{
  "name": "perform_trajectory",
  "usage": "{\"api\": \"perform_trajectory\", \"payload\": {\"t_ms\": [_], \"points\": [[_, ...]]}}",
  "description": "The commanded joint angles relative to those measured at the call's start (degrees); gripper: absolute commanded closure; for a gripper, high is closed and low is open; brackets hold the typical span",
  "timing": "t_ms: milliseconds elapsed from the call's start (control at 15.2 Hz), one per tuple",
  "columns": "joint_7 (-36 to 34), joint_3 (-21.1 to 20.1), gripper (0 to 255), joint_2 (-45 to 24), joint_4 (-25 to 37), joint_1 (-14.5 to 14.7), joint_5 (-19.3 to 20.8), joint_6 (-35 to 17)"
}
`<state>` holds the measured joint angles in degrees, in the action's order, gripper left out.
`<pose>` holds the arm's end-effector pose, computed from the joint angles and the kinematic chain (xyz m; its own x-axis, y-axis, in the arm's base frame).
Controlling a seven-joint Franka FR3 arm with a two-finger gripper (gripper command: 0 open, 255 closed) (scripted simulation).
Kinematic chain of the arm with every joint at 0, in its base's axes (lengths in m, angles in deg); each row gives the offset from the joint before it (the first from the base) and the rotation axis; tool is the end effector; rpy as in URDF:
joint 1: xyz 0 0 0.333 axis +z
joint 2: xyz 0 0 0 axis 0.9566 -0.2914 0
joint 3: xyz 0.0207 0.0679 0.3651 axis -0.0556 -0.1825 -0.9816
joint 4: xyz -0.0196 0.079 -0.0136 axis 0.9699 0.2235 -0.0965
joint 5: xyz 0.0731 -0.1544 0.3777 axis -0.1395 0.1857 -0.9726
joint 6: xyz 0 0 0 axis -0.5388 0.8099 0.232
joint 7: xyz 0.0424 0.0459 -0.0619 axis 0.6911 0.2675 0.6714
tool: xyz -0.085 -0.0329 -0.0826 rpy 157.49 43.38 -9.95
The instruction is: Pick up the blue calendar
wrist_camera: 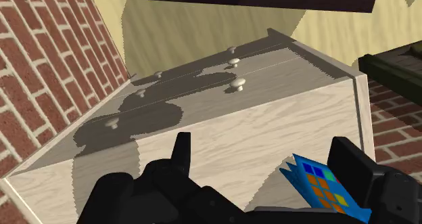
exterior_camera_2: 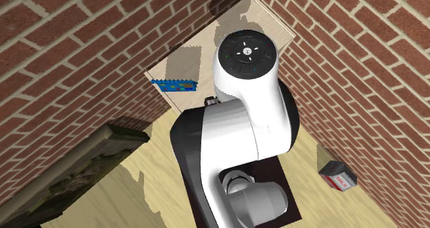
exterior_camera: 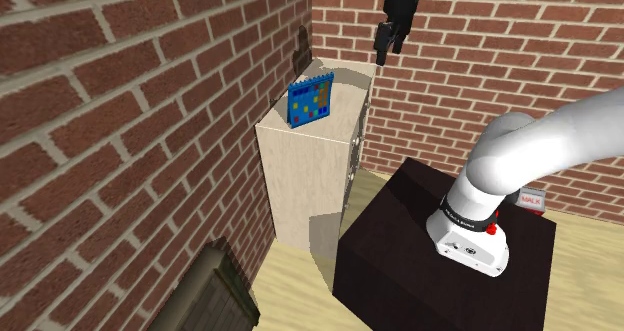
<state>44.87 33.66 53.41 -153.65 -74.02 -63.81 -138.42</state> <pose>0.3090 -0.0398 0.6315 0.9983 0.0227 0.0540 0.0199 -0.9985 0.0504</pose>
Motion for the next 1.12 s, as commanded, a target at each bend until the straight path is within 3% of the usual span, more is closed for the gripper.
{"api": "perform_trajectory", "payload": {"t_ms": [0, 528, 1056], "points": [[0.0, 0.0, 0, 0.0, 0.0, 0.0, 0.0, 0.0], [24.6, 2.2, 0, -12.8, 6.5, 10.6, 1.0, -8.7], [48.3, 1.6, 0, -21.1, 10.9, 20.2, 0.0, -14.5]]}}
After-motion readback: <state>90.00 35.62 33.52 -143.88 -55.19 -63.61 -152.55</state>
